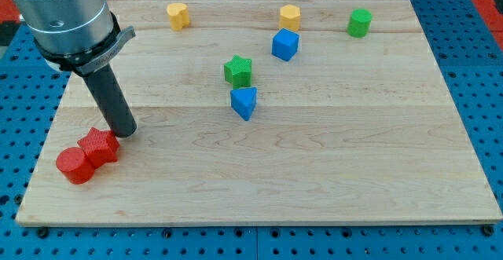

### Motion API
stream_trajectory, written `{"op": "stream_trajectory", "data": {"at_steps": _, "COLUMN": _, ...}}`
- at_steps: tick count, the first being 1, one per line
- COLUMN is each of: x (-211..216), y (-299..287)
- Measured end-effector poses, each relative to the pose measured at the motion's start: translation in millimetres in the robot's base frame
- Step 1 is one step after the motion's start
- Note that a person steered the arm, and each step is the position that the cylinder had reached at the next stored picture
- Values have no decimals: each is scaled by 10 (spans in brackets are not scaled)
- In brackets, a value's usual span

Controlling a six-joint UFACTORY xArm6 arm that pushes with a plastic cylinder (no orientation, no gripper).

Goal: Move your hand towards the green star

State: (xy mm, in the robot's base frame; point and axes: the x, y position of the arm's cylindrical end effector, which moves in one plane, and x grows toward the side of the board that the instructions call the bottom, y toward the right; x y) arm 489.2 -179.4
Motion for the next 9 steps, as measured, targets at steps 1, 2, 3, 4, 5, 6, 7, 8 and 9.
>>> {"op": "stream_trajectory", "data": {"at_steps": 1, "x": 0, "y": 8}}
{"op": "stream_trajectory", "data": {"at_steps": 2, "x": 0, "y": 16}}
{"op": "stream_trajectory", "data": {"at_steps": 3, "x": 0, "y": 23}}
{"op": "stream_trajectory", "data": {"at_steps": 4, "x": 0, "y": 54}}
{"op": "stream_trajectory", "data": {"at_steps": 5, "x": 0, "y": 57}}
{"op": "stream_trajectory", "data": {"at_steps": 6, "x": 0, "y": 68}}
{"op": "stream_trajectory", "data": {"at_steps": 7, "x": 10, "y": 191}}
{"op": "stream_trajectory", "data": {"at_steps": 8, "x": 10, "y": 261}}
{"op": "stream_trajectory", "data": {"at_steps": 9, "x": 21, "y": 483}}
